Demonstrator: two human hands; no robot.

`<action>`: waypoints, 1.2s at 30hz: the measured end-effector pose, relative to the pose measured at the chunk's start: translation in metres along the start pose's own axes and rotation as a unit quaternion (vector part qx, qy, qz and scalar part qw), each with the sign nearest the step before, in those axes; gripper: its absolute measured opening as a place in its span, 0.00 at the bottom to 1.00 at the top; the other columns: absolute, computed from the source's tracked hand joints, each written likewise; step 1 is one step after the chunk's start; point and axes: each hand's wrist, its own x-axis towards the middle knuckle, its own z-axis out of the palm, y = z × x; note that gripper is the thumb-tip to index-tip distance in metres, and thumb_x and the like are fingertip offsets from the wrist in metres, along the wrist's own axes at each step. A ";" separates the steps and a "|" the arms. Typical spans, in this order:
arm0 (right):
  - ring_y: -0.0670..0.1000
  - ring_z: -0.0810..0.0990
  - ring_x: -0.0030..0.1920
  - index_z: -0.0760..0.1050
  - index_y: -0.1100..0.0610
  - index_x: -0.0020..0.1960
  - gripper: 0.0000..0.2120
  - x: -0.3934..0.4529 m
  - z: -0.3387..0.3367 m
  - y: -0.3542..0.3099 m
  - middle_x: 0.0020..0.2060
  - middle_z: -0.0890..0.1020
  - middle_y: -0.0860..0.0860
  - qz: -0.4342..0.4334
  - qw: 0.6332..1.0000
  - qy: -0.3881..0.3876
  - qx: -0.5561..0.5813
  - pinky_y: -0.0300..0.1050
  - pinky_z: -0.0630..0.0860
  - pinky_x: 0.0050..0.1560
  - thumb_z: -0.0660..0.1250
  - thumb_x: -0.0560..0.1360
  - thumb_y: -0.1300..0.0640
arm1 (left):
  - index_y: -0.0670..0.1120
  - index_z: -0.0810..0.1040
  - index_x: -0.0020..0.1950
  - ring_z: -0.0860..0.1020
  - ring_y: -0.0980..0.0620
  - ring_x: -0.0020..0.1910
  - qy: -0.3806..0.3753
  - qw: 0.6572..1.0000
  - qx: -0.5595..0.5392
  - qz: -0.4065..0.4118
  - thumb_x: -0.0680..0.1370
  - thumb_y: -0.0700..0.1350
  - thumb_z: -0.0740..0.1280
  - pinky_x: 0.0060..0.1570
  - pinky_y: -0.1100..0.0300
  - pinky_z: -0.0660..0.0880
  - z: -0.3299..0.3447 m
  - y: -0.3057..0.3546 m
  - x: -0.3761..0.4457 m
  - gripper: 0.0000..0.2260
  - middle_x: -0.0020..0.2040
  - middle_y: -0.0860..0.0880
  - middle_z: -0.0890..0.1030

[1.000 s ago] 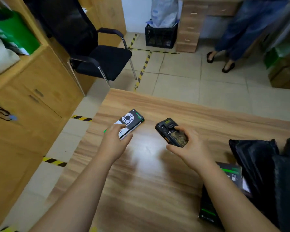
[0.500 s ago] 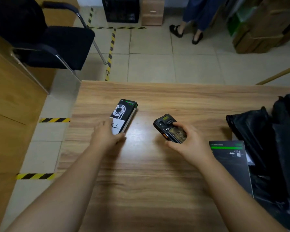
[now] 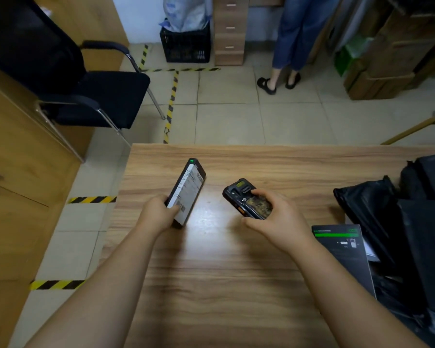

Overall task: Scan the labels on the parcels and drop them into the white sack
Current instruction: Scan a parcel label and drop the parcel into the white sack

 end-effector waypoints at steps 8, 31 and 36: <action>0.45 0.77 0.53 0.74 0.40 0.64 0.31 0.004 -0.063 -0.043 0.53 0.78 0.42 -0.043 0.997 0.022 0.060 0.43 0.74 0.51 0.79 0.63 0.47 | 0.37 0.75 0.59 0.83 0.47 0.50 0.007 0.909 -0.416 -0.019 0.77 0.32 0.68 0.48 0.55 0.80 -0.056 0.066 -0.046 0.11 0.55 0.43 0.83; 0.45 0.77 0.48 0.73 0.38 0.61 0.30 -0.086 -0.111 -0.138 0.52 0.79 0.43 -0.114 0.986 -0.045 -0.109 0.46 0.79 0.50 0.77 0.61 0.43 | 0.45 0.76 0.56 0.82 0.52 0.52 0.094 0.871 -0.463 0.136 0.76 0.30 0.68 0.49 0.59 0.79 -0.138 0.097 -0.118 0.13 0.53 0.49 0.84; 0.43 0.78 0.47 0.74 0.39 0.60 0.28 -0.092 -0.084 -0.183 0.51 0.79 0.42 -0.139 0.988 0.012 -0.067 0.44 0.79 0.47 0.78 0.63 0.44 | 0.47 0.74 0.58 0.81 0.52 0.54 0.116 0.874 -0.448 0.146 0.78 0.37 0.69 0.57 0.51 0.78 -0.186 0.057 -0.107 0.12 0.54 0.51 0.82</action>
